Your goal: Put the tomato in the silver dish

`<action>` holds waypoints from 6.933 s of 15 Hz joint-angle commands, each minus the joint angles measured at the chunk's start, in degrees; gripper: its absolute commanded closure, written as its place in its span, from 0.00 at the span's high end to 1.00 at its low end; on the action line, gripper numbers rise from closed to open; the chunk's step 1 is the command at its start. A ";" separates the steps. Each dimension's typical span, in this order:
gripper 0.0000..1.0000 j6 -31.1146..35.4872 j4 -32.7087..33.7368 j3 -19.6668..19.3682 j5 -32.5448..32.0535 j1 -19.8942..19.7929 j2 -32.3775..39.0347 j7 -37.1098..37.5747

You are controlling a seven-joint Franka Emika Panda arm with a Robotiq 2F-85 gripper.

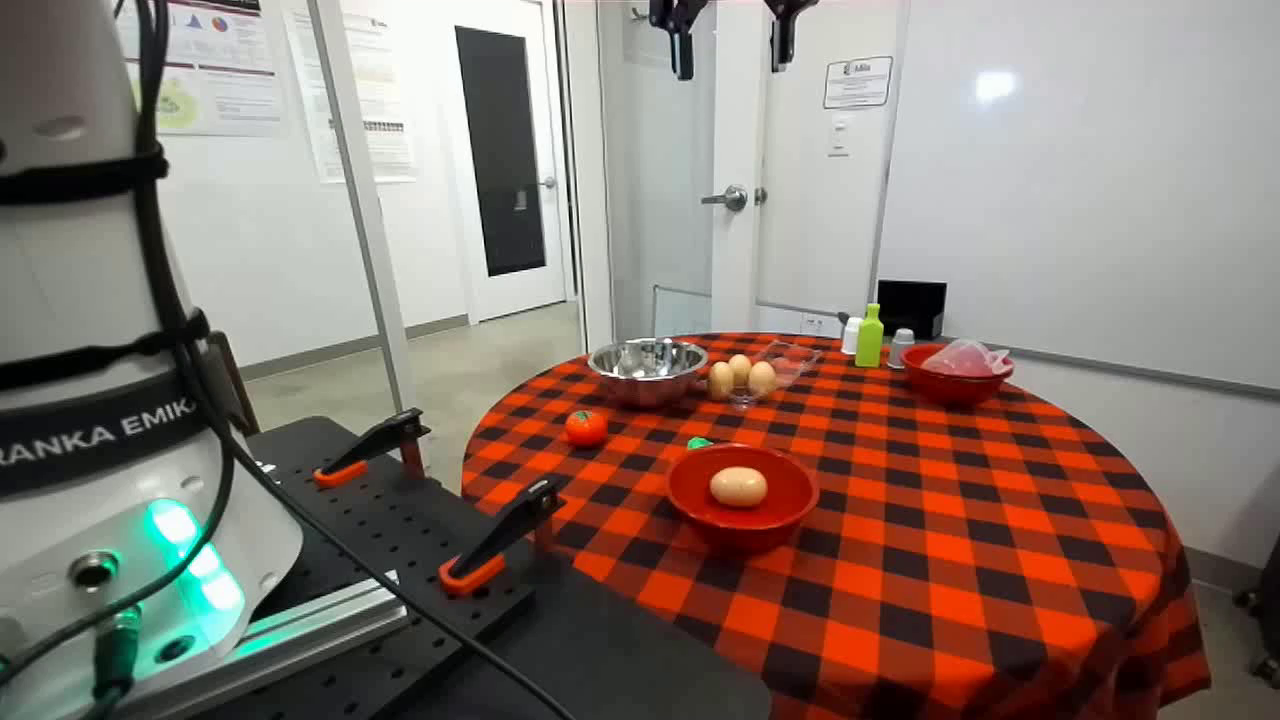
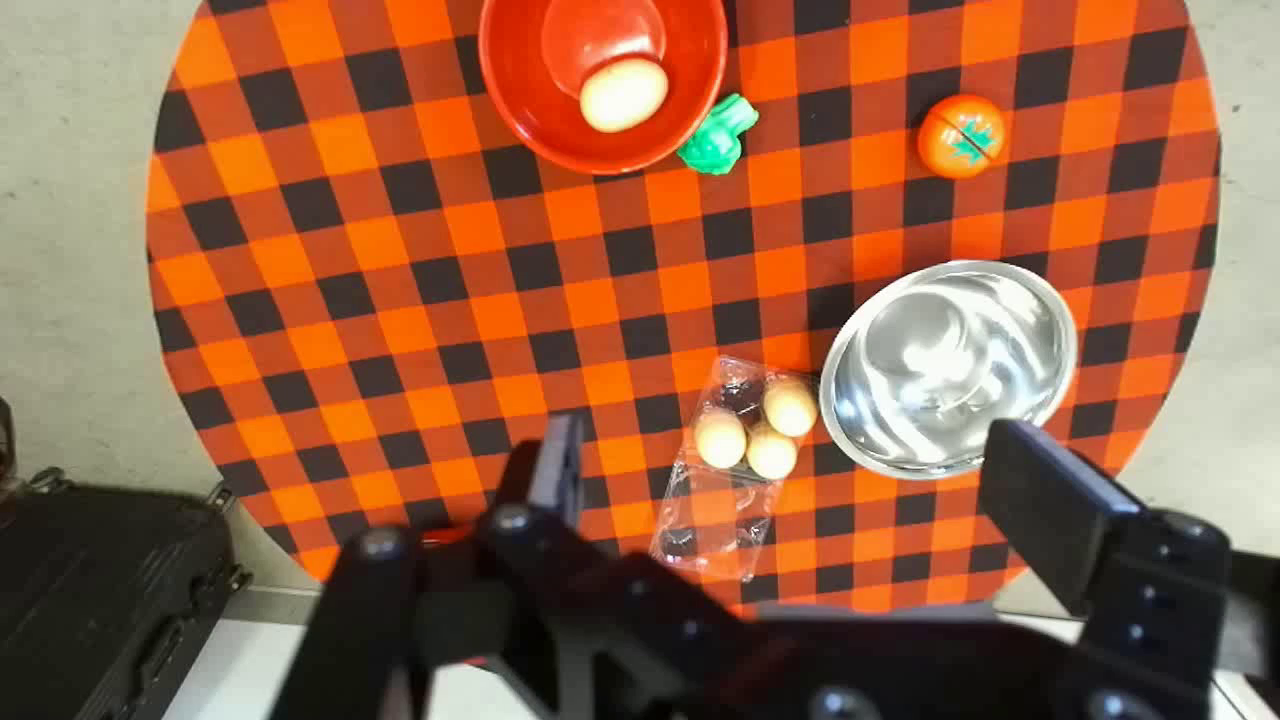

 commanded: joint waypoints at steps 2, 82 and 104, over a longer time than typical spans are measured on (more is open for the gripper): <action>1.00 0.05 0.15 0.53 0.89 -0.58 1.02 -1.12; 0.38 19.16 17.20 19.19 -2.18 4.44 57.41 7.91; 0.38 19.13 38.54 16.39 -6.41 10.13 68.37 10.47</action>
